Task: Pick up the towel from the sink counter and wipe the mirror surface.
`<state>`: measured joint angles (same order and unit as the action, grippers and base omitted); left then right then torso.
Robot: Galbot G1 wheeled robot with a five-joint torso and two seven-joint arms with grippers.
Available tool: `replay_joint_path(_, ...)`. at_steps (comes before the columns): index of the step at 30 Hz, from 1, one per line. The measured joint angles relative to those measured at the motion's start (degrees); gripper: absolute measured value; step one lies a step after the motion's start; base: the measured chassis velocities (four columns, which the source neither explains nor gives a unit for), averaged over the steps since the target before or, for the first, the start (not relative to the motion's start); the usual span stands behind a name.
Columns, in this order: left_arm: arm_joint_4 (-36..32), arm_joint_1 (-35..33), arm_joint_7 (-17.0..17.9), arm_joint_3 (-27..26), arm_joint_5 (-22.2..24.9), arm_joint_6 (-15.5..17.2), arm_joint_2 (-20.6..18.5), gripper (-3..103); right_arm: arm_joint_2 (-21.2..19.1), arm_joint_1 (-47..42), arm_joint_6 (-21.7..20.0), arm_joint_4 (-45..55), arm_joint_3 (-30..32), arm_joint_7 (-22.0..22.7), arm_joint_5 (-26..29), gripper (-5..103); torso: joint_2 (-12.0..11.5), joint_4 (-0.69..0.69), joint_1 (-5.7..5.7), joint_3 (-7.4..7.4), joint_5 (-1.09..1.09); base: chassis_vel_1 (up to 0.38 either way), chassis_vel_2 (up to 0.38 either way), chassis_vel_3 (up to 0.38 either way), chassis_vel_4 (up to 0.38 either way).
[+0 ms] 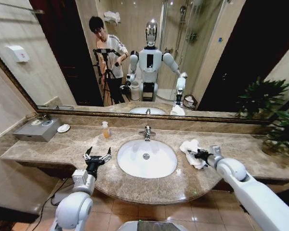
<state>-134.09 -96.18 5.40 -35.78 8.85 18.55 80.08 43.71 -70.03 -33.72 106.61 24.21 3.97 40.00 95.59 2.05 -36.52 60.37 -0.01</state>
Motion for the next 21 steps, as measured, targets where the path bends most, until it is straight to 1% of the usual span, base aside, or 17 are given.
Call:
replay_joint_path(3,0.0,0.0,0.0,0.0,0.0,0.0,0.0,100,1.5,-3.0,4.3,2.3,0.5,-0.1,-4.0,82,0.0,0.0,0.0,0.0,0.01,0.0,0.0,0.0,0.0)
replay_joint_path(4,0.0,0.0,0.0,0.0,0.0,0.0,0.0,100,1.5,-3.0,4.3,2.3,0.5,-0.1,-4.0,82,0.0,0.0,0.0,0.0,0.01,0.0,0.0,0.0,0.0)
replay_joint_path(5,0.0,0.0,0.0,0.0,0.0,0.0,0.0,100,1.9,-3.8,6.1,2.9,0.7,-0.2,-5.6,87,0.0,0.0,0.0,0.0,0.0,0.0,0.0,0.0,0.0)
replay_joint_path(6,0.0,0.0,0.0,0.0,0.0,0.0,0.0,100,2.3,-4.5,7.5,3.4,0.9,-0.4,-6.8,87,0.0,0.0,0.0,0.0,0.0,0.0,0.0,0.0,0.0)
replay_joint_path(8,0.0,0.0,0.0,0.0,0.0,0.0,0.0,100,3.6,-6.3,10.5,4.9,1.8,-0.4,-8.9,97,0.0,0.0,0.0,0.0,0.0,0.0,0.0,0.0,0.0)
replay_joint_path(9,0.0,0.0,0.0,0.0,0.0,0.0,0.0,100,3.6,-6.3,10.5,4.9,1.8,-0.4,-8.9,97,0.0,0.0,0.0,0.0,0.0,0.0,0.0,0.0,0.0)
replay_joint_path(11,0.0,0.0,0.0,0.0,0.0,0.0,0.0,100,6.1,-8.8,14.2,6.9,3.7,-0.1,-10.5,99,0.0,0.0,0.0,0.0,0.0,0.0,0.0,0.0,0.0)
replay_joint_path(12,0.0,0.0,0.0,0.0,0.0,0.0,0.0,100,6.8,-9.3,15.2,7.2,4.1,0.0,-10.8,100,0.0,0.0,0.0,0.0,-0.01,0.0,0.0,0.0,0.0)
replay_joint_path(13,0.0,0.0,0.0,0.0,0.0,0.0,0.0,100,6.8,-9.3,15.2,7.2,4.1,0.0,-10.8,100,0.0,0.0,0.0,0.0,-0.01,0.0,0.0,0.0,0.0)
replay_joint_path(14,0.0,0.0,0.0,0.0,0.0,0.0,0.0,100,8.9,-10.5,17.6,8.1,5.1,0.1,-11.1,100,0.0,0.0,0.0,0.0,-0.02,0.0,0.0,0.0,0.0)
replay_joint_path(16,0.0,0.0,0.0,0.0,0.0,0.0,0.0,100,13.2,-12.3,20.5,10.2,6.4,0.3,-11.1,100,0.0,0.0,0.0,0.0,0.01,0.0,0.0,0.0,0.0)
replay_joint_path(17,0.0,0.0,0.0,0.0,0.0,0.0,0.0,100,13.2,-12.3,20.5,10.2,6.4,0.3,-11.1,100,0.0,0.0,0.0,0.0,0.01,0.0,0.0,0.0,0.0)
replay_joint_path(18,0.0,0.0,0.0,0.0,0.0,0.0,0.0,100,16.0,-13.5,21.8,11.5,7.1,0.3,-10.8,100,0.0,0.01,0.0,0.0,-0.01,0.0,0.0,0.0,0.0)
replay_joint_path(20,0.0,0.0,0.0,0.0,0.0,0.0,0.0,100,19.6,-15.0,23.5,13.2,8.3,-0.6,-11.0,100,0.0,0.0,0.0,-0.01,-0.01,0.0,0.0,0.0,0.0)
replay_joint_path(21,0.0,0.0,0.0,0.0,0.0,0.0,0.0,100,19.6,-15.0,23.5,13.2,8.3,-0.6,-11.0,100,0.0,0.0,0.0,-0.01,-0.01,0.0,0.0,0.0,0.0)
